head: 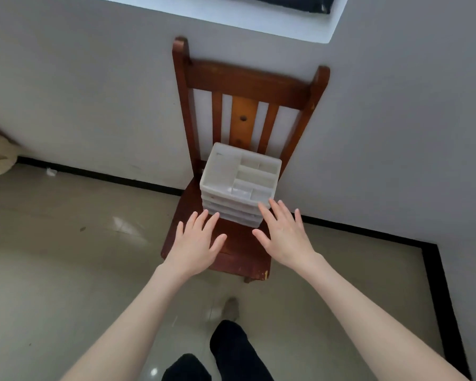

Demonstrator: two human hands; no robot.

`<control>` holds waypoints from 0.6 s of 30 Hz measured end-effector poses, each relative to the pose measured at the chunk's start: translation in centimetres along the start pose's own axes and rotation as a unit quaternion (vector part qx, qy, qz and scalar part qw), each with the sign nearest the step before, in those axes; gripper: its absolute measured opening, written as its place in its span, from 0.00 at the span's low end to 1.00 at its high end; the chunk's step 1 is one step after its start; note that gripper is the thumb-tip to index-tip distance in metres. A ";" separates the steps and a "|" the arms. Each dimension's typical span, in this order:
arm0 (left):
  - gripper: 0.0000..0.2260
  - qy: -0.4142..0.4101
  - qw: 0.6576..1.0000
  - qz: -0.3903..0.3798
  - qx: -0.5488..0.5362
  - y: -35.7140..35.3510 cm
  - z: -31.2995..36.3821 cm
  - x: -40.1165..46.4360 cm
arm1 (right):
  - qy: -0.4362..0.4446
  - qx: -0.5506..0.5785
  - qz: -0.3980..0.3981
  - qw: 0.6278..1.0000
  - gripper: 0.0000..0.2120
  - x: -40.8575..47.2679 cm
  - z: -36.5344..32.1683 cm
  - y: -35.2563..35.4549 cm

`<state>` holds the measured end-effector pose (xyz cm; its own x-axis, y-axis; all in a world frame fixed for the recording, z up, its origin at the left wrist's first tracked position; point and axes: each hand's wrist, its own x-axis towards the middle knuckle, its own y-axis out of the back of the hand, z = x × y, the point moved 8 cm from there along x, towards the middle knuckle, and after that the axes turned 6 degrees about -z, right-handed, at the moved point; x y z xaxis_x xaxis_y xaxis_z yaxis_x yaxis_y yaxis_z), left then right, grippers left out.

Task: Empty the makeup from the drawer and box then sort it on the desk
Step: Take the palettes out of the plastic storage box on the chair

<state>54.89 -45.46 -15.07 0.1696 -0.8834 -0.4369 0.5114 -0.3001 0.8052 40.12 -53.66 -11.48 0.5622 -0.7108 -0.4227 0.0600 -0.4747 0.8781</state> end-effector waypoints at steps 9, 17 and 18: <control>0.26 0.206 0.753 -0.082 -0.619 -8.8 -3.7 12.9 | -0.001 -0.050 -0.011 0.999 0.29 14.9 5.2 -4.2; 0.29 0.224 0.472 -0.037 -0.852 -12.3 -3.5 20.4 | -0.008 -0.074 0.001 0.997 0.33 19.4 7.7 -9.1; 0.28 0.218 0.447 -0.032 -0.867 -12.3 -3.4 20.8 | -0.007 -0.061 0.001 0.998 0.32 19.5 7.8 -9.4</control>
<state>54.95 -58.97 -35.44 0.0630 -0.6260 -0.7773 0.3472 0.7439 -0.5710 44.10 -67.07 -29.75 0.5509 -0.7192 -0.4235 0.1589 -0.4078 0.8991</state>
